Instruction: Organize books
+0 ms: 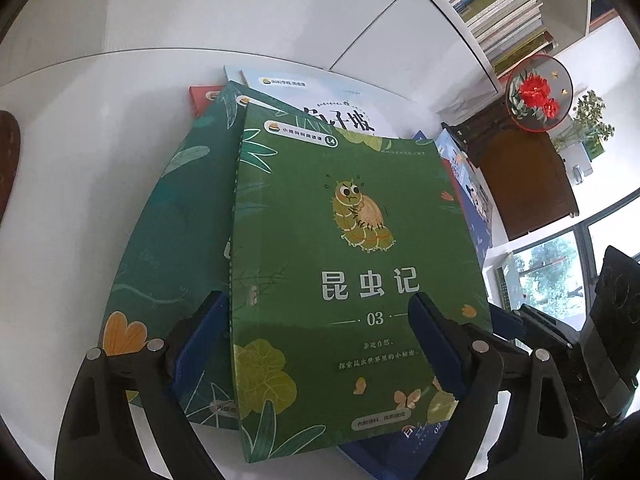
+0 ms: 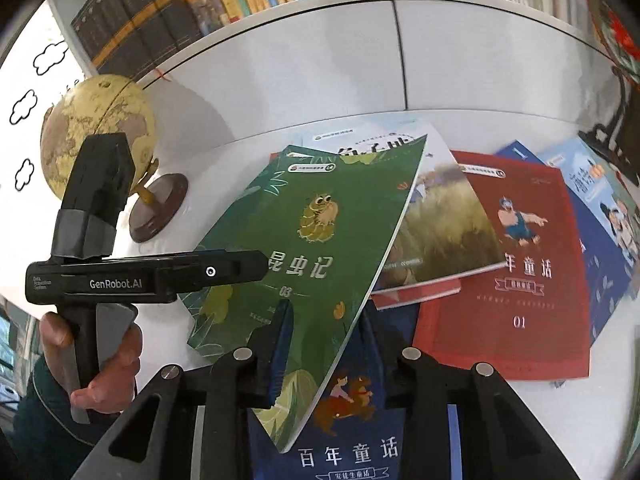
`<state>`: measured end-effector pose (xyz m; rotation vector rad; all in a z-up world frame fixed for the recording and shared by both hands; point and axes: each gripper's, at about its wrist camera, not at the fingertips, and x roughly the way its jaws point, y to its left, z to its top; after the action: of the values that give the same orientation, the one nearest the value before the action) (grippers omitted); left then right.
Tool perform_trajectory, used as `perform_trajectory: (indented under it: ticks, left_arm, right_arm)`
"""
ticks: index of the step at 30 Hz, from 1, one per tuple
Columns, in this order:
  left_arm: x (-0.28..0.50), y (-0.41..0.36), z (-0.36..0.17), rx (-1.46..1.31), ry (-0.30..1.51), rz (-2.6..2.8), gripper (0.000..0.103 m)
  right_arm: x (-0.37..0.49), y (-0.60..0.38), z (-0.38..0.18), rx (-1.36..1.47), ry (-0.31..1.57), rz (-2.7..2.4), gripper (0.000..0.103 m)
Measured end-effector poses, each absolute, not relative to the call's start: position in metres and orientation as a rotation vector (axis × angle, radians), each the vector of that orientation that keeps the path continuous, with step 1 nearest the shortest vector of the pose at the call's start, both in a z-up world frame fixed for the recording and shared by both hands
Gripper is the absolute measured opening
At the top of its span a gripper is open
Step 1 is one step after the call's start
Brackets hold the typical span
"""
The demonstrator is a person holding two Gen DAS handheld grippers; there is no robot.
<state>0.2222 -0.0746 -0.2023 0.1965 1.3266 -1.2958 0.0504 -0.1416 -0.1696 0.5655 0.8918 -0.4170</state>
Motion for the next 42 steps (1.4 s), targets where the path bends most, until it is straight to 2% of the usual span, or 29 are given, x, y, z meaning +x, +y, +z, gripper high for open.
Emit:
perform_trajectory:
  ticks: [4,8,12,16,21,23,26,31,32,34,35,36,42]
  left_arm:
    - [0.225,-0.074,-0.203,0.173,1.341,-1.297,0.089]
    - [0.222,-0.073,-0.203,0.165,1.351,-1.313,0.089]
    - [0.211,-0.073,-0.202,0.19,1.351,-1.316,0.089]
    - [0.203,-0.069,-0.2,0.113,1.418,-1.392,0.089]
    - [0.183,-0.076,-0.2,0.147,1.418,-1.445,0.086]
    - [0.178,-0.078,-0.198,0.168,1.388,-1.439,0.086]
    - [0.174,-0.079,-0.194,0.229,1.308,-1.378,0.078]
    - [0.167,-0.08,-0.194,0.246,1.279,-1.373,0.078]
    - [0.166,-0.08,-0.194,0.245,1.276,-1.366,0.075]
    - [0.164,-0.077,-0.191,0.266,1.234,-1.333,0.051]
    - [0.163,-0.076,-0.19,0.273,1.216,-1.318,0.032]
    - [0.164,-0.074,-0.189,0.269,1.206,-1.308,0.024]
    - [0.168,-0.061,-0.181,0.104,1.221,-1.368,0.022]
  right_arm:
    - [0.05,-0.159,-0.185,0.672,0.9,-0.395,0.033]
    - [0.05,-0.159,-0.187,0.646,0.905,-0.454,0.033]
    - [0.039,-0.154,-0.187,0.628,0.909,-0.467,0.023]
    - [0.013,-0.158,-0.188,0.621,0.92,-0.458,0.023]
    - [-0.009,-0.17,-0.204,0.681,0.951,-0.46,0.023]
    - [-0.009,-0.171,-0.209,0.678,0.961,-0.467,0.023]
    - [-0.008,-0.168,-0.21,0.653,0.969,-0.477,0.023]
    - [-0.01,-0.167,-0.211,0.643,0.966,-0.474,0.023]
    - [-0.01,-0.167,-0.212,0.641,0.966,-0.472,0.023]
    - [-0.012,-0.168,-0.212,0.643,0.963,-0.478,0.023]
    - [-0.014,-0.169,-0.211,0.641,0.957,-0.488,0.024]
    - [-0.016,-0.17,-0.21,0.64,0.953,-0.488,0.024]
    - [-0.024,-0.183,-0.219,0.725,0.945,-0.437,0.026]
